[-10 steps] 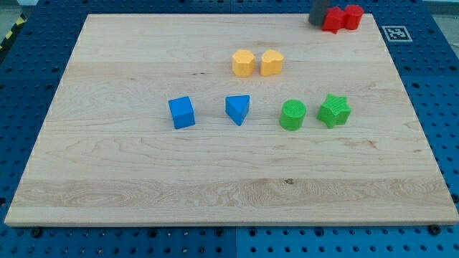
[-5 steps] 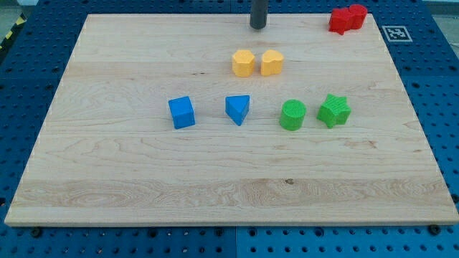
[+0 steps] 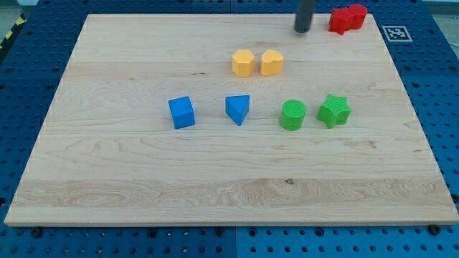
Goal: Separate the green star and green circle
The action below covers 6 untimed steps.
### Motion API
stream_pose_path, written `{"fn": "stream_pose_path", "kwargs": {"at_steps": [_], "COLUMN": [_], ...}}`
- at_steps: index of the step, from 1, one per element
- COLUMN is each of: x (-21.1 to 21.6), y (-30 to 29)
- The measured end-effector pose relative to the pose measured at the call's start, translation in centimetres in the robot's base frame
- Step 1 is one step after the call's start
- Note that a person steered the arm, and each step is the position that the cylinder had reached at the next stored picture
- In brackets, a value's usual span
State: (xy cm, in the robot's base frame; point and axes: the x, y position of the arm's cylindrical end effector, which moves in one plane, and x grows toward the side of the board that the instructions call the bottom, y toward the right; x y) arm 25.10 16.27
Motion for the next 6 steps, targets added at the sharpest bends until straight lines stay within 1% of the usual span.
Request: {"fn": "stream_pose_path", "kwargs": {"at_steps": [1,2,3,6], "x": [4.8,11.0,14.4,15.3], "y": [3.8,5.8,6.5,6.5]}}
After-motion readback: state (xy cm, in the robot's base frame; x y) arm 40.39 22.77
